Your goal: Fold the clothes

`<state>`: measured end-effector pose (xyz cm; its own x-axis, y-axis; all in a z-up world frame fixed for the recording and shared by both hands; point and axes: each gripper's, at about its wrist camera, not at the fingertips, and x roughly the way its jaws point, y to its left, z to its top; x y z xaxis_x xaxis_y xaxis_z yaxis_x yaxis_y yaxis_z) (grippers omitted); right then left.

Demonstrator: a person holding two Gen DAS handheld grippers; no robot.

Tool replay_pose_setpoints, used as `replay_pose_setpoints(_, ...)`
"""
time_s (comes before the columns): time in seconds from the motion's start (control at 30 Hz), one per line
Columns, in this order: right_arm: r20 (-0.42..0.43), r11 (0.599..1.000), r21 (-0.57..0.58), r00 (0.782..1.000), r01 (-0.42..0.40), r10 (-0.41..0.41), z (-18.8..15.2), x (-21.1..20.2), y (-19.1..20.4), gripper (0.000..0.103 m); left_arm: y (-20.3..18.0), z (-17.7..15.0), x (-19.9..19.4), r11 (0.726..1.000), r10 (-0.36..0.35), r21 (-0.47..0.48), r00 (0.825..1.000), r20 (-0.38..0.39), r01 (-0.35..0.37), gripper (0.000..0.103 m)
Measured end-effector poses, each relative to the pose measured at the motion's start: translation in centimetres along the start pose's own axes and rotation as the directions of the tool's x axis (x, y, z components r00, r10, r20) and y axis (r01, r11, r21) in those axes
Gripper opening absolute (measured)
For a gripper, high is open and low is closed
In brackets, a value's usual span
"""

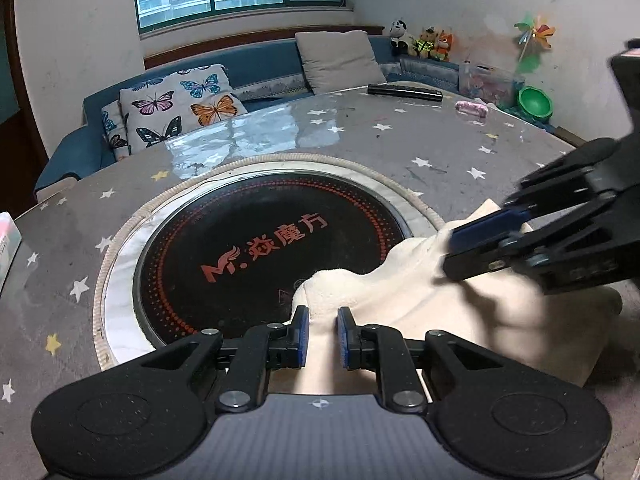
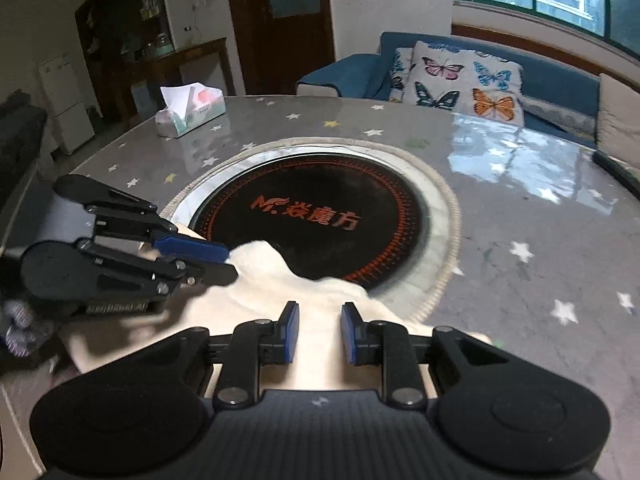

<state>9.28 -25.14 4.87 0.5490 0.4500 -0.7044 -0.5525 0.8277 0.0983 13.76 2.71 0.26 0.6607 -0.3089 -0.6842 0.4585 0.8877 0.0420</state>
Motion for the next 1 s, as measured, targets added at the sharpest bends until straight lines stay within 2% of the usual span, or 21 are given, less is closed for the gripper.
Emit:
replay_pose_setpoints(0.13,-0.003,0.999,0.028,0.999,0.047,-0.047,-1.7,-2.0,-1.0,0.021,-0.2,0.0,0.1,1.0,0.011,0.009,1.0,0.003,-0.011,0.018)
replay_pose_setpoints(0.23,0.001,0.996,0.045,0.997,0.072,-0.072,-2.5,-1.7,-2.2,0.016,-0.4,0.0,0.2,1.0,0.02,0.017,1.0,0.003,-0.02,0.018)
replay_pose_setpoints(0.37,0.017,0.993,0.082,0.996,0.082,-0.084,-2.3,-1.4,-3.2,0.016,-0.3,0.0,0.1,1.0,0.022,0.006,1.0,0.004,-0.023,0.018)
replay_pose_setpoints(0.57,0.043,0.997,0.036,0.997,0.065,-0.066,-1.0,-1.8,-2.0,0.016,-0.6,0.0,-0.6,1.0,0.028,0.002,0.999,0.019,-0.028,0.018)
replay_pose_setpoints(0.7,0.031,0.999,0.017,0.998,0.047,-0.048,-0.3,0.2,-0.9,0.016,-1.3,0.0,-1.6,1.0,0.023,0.004,0.999,0.036,-0.023,0.018)
replay_pose_setpoints(0.83,0.008,0.997,0.011,0.997,0.074,-0.074,0.3,2.3,-0.7,0.016,-1.6,-0.2,-2.8,1.0,0.027,-0.003,0.999,0.044,-0.027,0.02)
replay_pose_setpoints(1.0,0.032,0.998,-0.029,0.998,0.054,-0.053,0.6,0.6,0.3,0.016,-1.9,-1.4,-5.0,1.0,0.024,-0.021,0.997,0.071,-0.022,0.024)
